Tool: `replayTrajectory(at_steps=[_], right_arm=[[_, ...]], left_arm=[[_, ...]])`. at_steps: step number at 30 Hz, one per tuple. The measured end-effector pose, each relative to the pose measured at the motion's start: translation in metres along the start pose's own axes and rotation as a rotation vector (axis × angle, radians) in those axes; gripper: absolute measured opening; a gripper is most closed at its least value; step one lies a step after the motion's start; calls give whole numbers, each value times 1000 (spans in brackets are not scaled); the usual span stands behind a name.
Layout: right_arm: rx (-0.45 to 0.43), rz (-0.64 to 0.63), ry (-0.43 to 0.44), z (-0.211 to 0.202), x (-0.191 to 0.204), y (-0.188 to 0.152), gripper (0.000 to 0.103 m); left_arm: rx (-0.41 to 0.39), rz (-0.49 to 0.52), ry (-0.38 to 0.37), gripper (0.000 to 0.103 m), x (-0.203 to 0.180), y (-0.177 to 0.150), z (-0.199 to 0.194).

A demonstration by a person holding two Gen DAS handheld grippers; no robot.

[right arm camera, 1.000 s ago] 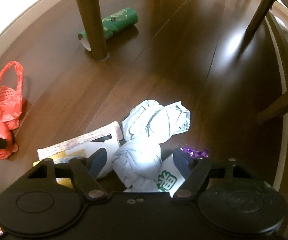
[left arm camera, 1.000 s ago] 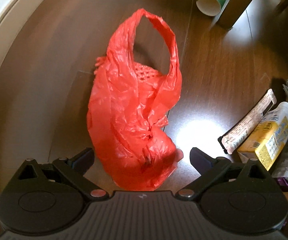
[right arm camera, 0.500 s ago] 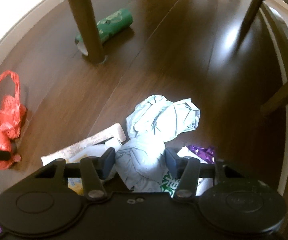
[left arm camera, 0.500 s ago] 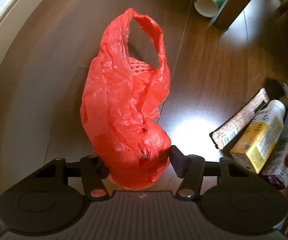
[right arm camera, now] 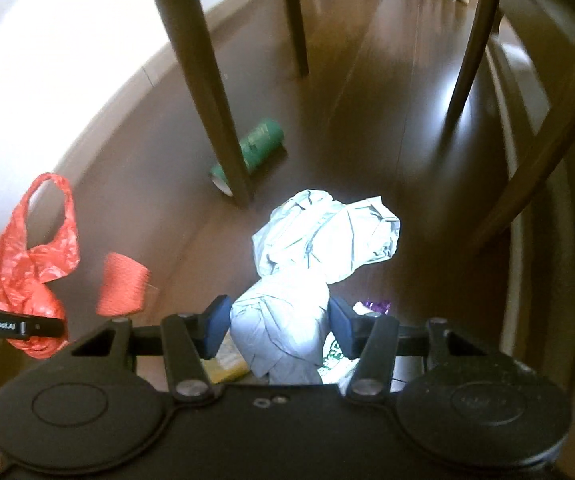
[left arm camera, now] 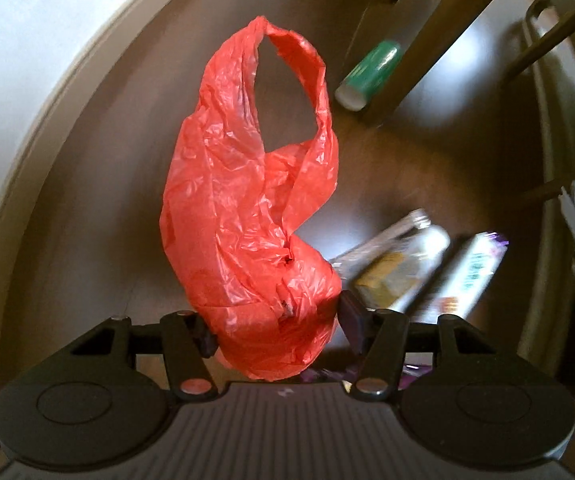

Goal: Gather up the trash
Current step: 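Grasp the red plastic bag with left tool while right grasps crumpled pale wrappers, then lift the red bag and pale wrappers up to the teal wastebasket with both tools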

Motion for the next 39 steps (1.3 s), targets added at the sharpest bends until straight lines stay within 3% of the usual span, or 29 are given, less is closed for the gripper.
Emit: replayTrajectory(at_steps=[12, 22, 27, 34, 39], right_arm=[[-100, -14, -18, -224, 6, 93, 53], [-209, -77, -51, -383, 7, 171, 53], [-264, -141, -95, -440, -2, 216, 53], [-322, -153, -144, -486, -38, 265, 53], [-321, -161, -179, -481, -72, 299, 53]], left_arm=[[-101, 71, -118, 58, -78, 26, -233], [-221, 227, -186, 58, -162, 58, -403], [-277, 302, -213, 58, -205, 76, -466], [-350, 334, -275, 58, -267, 106, -534], [-373, 347, -284, 58, -334, 125, -550]])
Point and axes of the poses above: each gripper's, at about its wrist camera, not at the fingertips, and z roughly the way its jaws point, x to its left, y to its top, the point moved 6 cm from there along z, roughly the way its jaws point, and after that the axes turned 15 degrees about -z, right-handed, at the moved point
